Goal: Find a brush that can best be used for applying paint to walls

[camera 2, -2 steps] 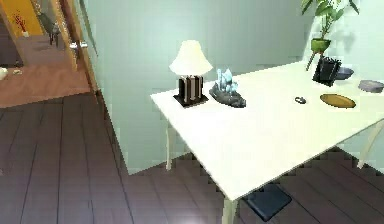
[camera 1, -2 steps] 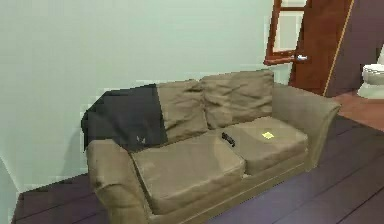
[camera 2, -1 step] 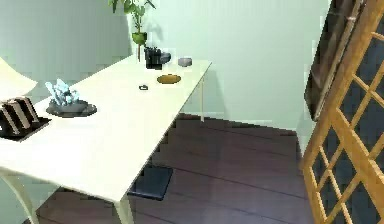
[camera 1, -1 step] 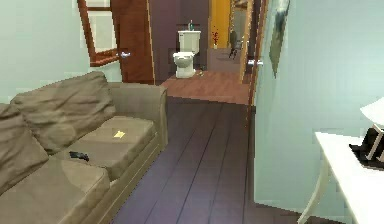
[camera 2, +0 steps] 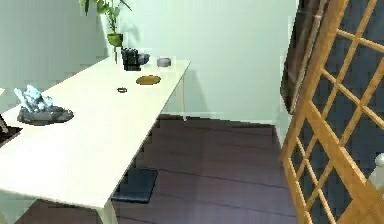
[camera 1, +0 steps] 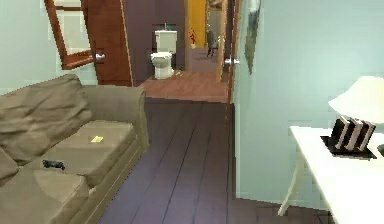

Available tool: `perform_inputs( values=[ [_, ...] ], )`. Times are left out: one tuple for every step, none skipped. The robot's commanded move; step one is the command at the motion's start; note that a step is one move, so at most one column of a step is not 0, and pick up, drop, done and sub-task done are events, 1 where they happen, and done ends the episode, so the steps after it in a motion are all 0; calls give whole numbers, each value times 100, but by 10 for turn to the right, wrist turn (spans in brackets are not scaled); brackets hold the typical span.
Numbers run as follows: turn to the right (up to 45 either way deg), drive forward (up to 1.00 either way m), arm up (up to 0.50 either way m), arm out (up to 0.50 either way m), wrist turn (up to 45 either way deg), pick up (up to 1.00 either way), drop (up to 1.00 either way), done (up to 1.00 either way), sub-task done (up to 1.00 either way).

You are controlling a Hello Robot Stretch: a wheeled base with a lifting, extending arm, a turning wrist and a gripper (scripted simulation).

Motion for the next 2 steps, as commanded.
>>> perform_inputs(
  values=[
    [0, 100, 0, 0, 0, 0, 0, 0, 0],
    [0, 20, 0, 0, 0, 0, 0, 0, 0]
  ],
)
